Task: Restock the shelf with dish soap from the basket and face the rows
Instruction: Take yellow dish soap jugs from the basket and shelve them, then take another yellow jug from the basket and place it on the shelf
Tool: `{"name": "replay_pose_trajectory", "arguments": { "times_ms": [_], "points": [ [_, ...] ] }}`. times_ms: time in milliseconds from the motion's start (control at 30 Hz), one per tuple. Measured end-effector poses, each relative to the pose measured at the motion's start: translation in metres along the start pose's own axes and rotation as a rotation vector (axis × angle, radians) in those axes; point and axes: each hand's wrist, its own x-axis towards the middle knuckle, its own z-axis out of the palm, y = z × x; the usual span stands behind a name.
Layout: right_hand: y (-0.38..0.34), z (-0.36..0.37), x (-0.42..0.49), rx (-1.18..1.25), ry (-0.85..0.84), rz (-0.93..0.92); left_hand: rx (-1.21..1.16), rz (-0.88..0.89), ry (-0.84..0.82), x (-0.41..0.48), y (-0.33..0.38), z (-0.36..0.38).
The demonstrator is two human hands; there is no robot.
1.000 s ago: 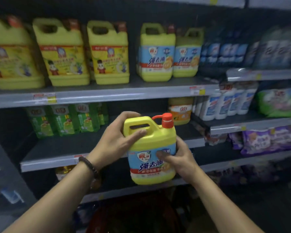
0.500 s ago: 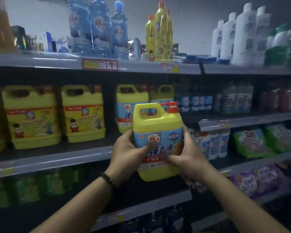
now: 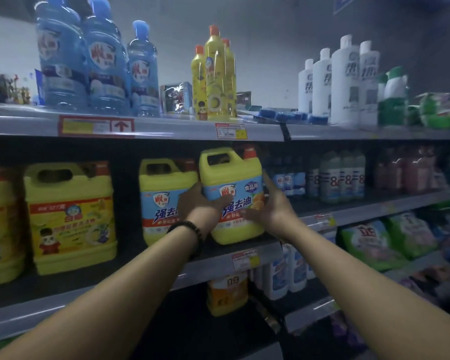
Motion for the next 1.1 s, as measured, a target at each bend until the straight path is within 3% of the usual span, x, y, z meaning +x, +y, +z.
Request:
{"name": "replay_pose_trajectory", "arguments": {
  "times_ms": [100,200,367,733,900,1100],
  "points": [
    [0.026,0.006,0.003,-0.093,-0.012,0.029,0.157,0.082,-0.019,-0.002,-0.019,0.023],
    [0.041,0.008,0.014,-0.242,-0.016,0.043,0.17,0.154,-0.019,-0.007,-0.035,0.04],
    [0.068,0.021,0.035,-0.37,0.04,0.109,0.348,0.164,-0.071,-0.002,-0.047,0.04],
    [0.017,0.026,-0.017,-0.448,0.173,0.134,0.339,0.209,-0.176,-0.031,-0.03,0.001],
    [-0.001,0.042,-0.088,-0.368,0.075,0.058,0.287,0.283,-0.195,-0.087,-0.041,-0.04],
    [0.012,0.075,-0.174,-0.323,-0.108,0.115,0.303,0.298,-0.246,-0.175,-0.101,-0.091]
  ]
}}
